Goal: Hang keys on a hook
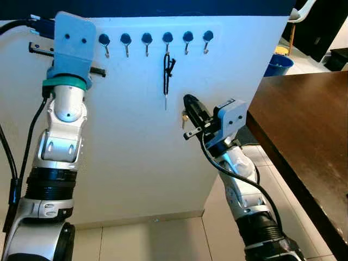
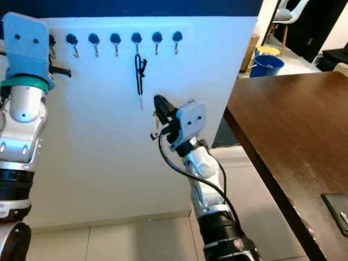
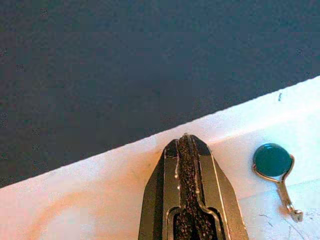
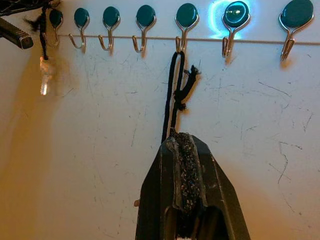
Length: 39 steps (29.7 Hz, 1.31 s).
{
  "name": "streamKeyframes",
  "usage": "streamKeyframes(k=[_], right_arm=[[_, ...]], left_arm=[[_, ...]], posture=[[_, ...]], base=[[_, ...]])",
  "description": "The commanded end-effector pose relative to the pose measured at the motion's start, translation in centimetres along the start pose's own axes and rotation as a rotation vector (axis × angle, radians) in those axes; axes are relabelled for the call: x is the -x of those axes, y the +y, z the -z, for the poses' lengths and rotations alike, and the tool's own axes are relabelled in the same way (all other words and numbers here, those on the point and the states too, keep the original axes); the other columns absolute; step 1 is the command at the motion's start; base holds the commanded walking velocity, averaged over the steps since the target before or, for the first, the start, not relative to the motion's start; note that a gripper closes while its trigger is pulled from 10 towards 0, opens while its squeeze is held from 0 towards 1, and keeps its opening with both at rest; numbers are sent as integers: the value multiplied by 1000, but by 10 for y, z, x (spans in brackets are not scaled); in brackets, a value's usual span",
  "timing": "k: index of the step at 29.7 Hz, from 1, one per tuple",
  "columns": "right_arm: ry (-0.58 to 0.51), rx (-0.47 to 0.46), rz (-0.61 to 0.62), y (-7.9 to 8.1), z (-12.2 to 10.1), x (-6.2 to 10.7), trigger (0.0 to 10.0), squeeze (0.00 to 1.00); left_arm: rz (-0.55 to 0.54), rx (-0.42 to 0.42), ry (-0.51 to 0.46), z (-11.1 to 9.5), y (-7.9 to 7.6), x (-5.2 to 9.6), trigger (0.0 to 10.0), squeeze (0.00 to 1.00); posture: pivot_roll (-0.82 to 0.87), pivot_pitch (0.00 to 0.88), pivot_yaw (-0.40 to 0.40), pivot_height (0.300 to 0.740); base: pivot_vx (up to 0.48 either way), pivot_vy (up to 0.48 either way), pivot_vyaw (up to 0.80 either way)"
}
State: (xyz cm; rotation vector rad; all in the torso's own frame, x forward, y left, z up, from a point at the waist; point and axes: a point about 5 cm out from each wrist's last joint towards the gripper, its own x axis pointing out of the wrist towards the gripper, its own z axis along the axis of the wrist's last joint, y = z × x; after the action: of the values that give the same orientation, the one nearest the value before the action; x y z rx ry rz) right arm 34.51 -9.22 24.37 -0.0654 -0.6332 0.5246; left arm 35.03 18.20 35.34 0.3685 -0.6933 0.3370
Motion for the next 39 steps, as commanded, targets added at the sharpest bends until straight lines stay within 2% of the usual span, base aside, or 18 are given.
streamKeyframes(k=[1,13,18,20,25,39], right_arm=[[15,-6,-6,3,4,2,10000,0],[15,-5,-8,3,4,2,10000,0],[15,-4,-9,3,4,2,10000,0],[14,-2,-9,2,4,2,10000,0],[14,-2,-11,2,4,2,10000,0],[13,-1,-14,1,3,1,10000,0]], left_arm=[[2,1,-12,-2,-1,0,10000,0],[4,-1,-11,0,-1,1,10000,0],[-21,-11,-23,-1,4,0,10000,0],[-36,-18,-24,-1,12,3,10000,0],[-37,-19,-28,-3,17,7,10000,0],[-17,-7,-36,-6,13,8,10000,0]], posture=[[126,102,112,740],[124,97,109,740],[122,92,107,740],[124,89,103,740],[127,86,98,740],[126,92,96,740]], base=[[0,0,0],[0,0,0],[0,0,0],[0,0,0],[0,0,0],[0,0,0]])
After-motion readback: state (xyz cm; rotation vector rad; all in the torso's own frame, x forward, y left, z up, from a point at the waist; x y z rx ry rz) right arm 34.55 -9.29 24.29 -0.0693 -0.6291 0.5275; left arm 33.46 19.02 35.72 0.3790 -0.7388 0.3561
